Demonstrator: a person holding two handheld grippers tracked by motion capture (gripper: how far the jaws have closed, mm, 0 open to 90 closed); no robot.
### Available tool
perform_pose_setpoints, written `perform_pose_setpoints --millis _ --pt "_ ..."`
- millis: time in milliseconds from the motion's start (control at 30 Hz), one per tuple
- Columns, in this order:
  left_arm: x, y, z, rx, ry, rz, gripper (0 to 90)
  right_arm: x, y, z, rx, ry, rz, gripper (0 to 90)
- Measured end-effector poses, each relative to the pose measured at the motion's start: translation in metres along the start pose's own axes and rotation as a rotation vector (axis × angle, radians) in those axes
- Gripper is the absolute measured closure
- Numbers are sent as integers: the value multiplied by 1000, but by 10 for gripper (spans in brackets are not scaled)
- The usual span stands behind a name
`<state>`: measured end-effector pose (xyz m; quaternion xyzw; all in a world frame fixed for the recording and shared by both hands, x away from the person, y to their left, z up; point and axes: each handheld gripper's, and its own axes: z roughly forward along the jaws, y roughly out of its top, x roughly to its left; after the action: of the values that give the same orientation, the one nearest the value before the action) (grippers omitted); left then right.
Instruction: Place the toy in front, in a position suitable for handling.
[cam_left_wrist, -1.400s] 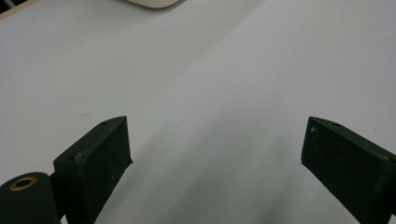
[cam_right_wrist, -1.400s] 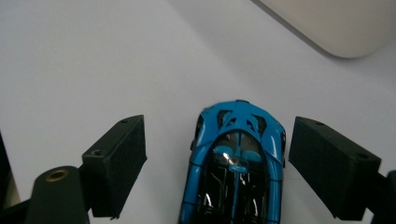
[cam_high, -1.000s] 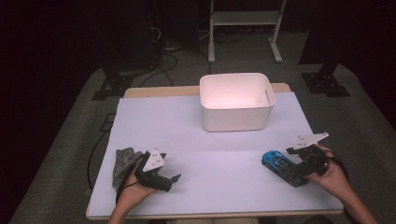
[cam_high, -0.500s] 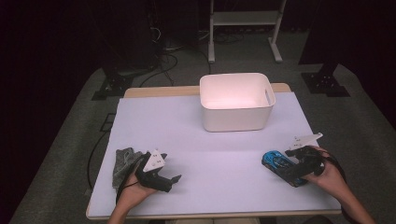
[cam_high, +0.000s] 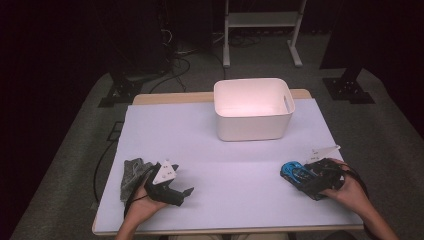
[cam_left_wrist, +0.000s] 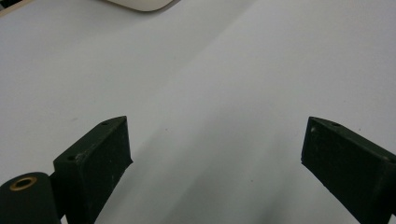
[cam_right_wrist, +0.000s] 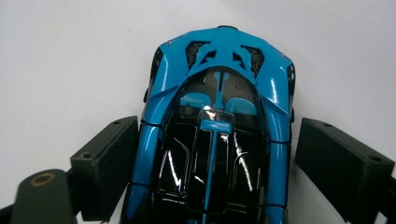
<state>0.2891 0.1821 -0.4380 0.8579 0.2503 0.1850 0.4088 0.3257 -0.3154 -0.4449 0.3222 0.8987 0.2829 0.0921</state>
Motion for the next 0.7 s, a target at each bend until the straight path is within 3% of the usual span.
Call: perform_pose_setpoints --millis 133,700 --pt "-1 1 0 13 9 25 73 2 -2 2 8 -15 -4 129" --pt "-2 1 0 13 11 25 73 3 -1 4 24 -23 -3 129"
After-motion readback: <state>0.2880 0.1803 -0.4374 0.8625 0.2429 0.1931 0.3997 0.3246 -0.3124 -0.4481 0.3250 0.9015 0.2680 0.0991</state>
